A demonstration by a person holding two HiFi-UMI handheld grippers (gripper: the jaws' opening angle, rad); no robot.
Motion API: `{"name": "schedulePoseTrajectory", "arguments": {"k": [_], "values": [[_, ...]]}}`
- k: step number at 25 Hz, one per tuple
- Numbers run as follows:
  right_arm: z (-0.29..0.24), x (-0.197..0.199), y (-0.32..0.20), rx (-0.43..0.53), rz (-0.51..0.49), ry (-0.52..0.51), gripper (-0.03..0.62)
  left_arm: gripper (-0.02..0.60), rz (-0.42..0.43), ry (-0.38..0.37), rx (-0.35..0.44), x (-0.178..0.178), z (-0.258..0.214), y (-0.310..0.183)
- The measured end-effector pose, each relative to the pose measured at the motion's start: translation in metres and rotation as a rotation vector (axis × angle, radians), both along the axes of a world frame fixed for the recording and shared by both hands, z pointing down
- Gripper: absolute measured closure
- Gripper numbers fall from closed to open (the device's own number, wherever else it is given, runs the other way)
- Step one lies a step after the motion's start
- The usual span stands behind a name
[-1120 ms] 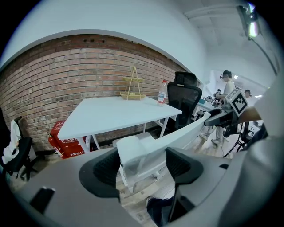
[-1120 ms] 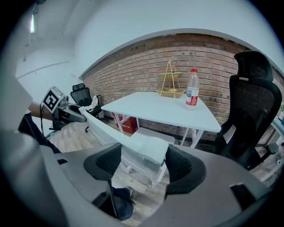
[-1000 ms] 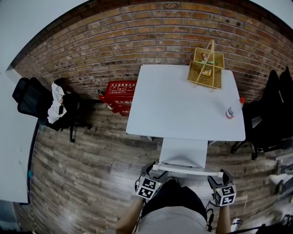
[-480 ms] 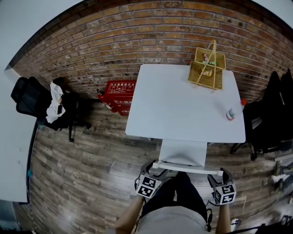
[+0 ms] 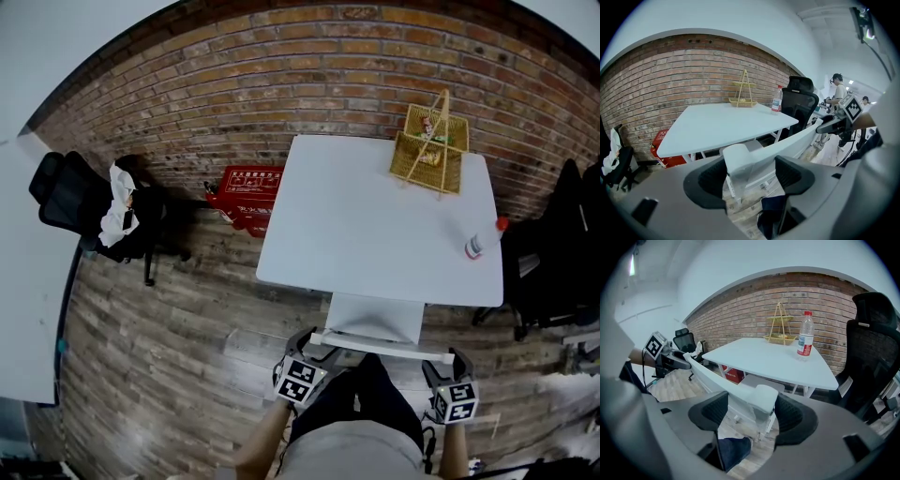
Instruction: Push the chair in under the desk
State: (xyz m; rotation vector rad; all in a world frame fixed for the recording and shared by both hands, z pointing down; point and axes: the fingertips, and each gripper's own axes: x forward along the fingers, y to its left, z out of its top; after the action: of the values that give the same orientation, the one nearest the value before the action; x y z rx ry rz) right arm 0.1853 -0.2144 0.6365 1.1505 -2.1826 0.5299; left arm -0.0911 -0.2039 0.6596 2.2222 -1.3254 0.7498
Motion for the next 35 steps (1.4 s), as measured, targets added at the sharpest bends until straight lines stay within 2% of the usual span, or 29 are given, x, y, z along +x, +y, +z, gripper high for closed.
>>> {"name": "schedulePoseTrajectory", "arguments": {"k": [29, 35], "values": [[-0.003, 0.005, -0.059, 0.009, -0.028, 0.002, 0.279, 0.256, -0.036, -0.004, -0.007, 0.005, -0.005, -0.048], [-0.001, 0.006, -0.067, -0.020, -0.042, 0.002, 0.278, 0.256, -0.048, -0.007, -0.011, 0.007, -0.003, -0.054]]}}
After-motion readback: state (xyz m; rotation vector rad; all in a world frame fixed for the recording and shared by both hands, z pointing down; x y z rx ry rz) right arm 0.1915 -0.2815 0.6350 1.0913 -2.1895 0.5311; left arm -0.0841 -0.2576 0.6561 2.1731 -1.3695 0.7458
